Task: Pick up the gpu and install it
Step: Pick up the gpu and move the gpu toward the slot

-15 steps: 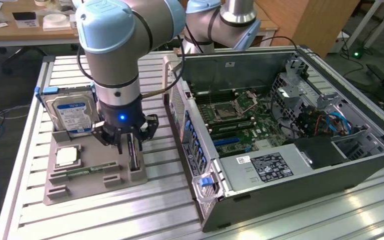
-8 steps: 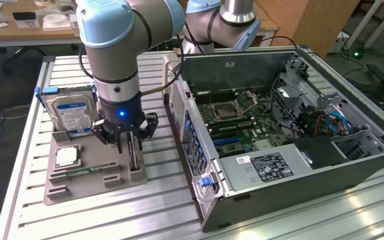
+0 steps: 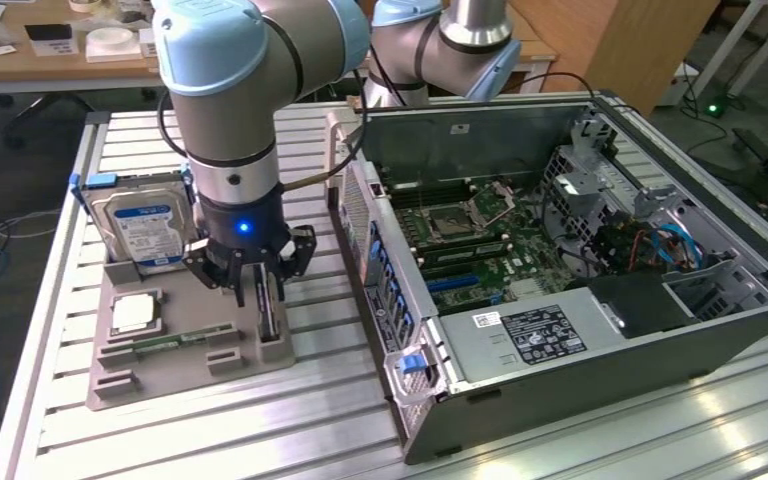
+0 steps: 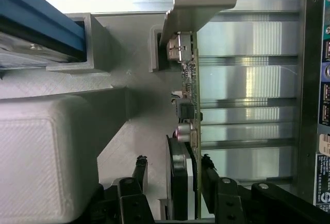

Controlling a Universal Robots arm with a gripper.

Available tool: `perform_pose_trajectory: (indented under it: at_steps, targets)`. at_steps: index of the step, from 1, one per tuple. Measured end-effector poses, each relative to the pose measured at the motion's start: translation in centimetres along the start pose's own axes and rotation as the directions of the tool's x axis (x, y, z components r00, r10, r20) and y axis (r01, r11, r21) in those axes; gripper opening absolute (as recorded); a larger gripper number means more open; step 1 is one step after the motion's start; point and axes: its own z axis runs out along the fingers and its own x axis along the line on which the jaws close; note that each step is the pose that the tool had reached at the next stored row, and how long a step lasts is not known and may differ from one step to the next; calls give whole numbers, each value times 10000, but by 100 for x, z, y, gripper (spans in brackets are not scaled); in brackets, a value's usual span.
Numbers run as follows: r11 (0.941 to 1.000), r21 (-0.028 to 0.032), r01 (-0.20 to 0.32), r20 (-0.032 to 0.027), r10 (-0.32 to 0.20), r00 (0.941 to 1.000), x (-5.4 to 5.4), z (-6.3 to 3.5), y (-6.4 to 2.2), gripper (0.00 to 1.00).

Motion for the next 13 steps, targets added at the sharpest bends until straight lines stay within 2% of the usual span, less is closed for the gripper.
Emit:
perform_pose_trajectory:
  at_steps: [1, 2, 3, 4, 13]
  targets:
    - [9999, -108, -3, -4, 3, 10000, 0, 1, 0, 53]
    - [9997, -256, -6, -10, 6, 10000, 0, 2, 0, 53]
    - [9993, -363, -9, -15, 8, 10000, 0, 2, 0, 53]
    - [9991, -414, -11, -18, 10, 10000, 0, 2, 1, 53]
    - [9991, -416, -10, -17, 9, 10000, 0, 2, 0, 53]
